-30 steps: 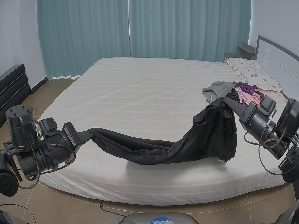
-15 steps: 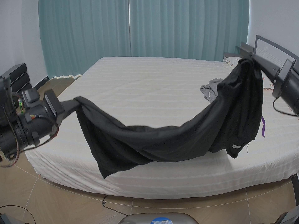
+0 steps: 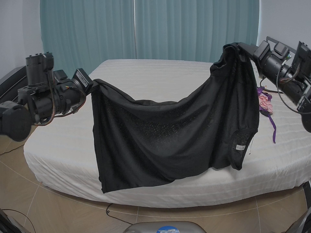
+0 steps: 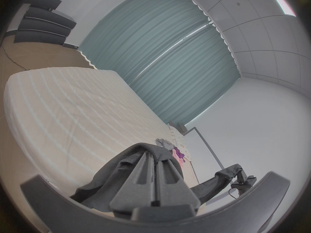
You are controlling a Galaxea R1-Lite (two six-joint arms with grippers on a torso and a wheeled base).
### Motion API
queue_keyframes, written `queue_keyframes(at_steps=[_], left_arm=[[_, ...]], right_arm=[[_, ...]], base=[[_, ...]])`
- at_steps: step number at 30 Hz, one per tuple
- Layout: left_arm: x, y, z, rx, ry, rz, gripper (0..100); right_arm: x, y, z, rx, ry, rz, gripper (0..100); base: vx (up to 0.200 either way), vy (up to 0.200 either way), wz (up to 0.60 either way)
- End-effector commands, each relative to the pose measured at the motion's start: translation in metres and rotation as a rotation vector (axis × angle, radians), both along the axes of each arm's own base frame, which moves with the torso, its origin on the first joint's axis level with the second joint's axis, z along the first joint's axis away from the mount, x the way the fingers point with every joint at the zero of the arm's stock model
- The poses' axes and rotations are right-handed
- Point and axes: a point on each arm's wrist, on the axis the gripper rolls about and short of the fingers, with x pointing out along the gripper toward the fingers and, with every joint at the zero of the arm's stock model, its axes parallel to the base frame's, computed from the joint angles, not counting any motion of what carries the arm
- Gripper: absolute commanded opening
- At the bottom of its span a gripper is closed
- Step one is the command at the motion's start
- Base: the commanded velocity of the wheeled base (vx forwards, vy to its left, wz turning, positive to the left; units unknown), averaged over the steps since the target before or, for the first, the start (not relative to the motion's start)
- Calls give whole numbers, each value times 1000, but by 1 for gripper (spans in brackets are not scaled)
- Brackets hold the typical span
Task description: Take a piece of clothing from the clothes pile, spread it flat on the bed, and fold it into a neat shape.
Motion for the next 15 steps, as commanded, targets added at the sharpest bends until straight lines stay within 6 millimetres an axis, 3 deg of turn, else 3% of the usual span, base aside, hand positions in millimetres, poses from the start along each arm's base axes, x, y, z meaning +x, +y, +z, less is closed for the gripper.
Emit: queue_keyframes(at_steps=[1,15], left_arm=[[71,-2,-46,20,75,48,0],[126,-18,-83,27,109,41,0]], right_arm=[[63,16,-50,-28,58,-17,0],[116,21,-90,-104,83,-91,0]], base=[[200,0,0],[200,0,0]])
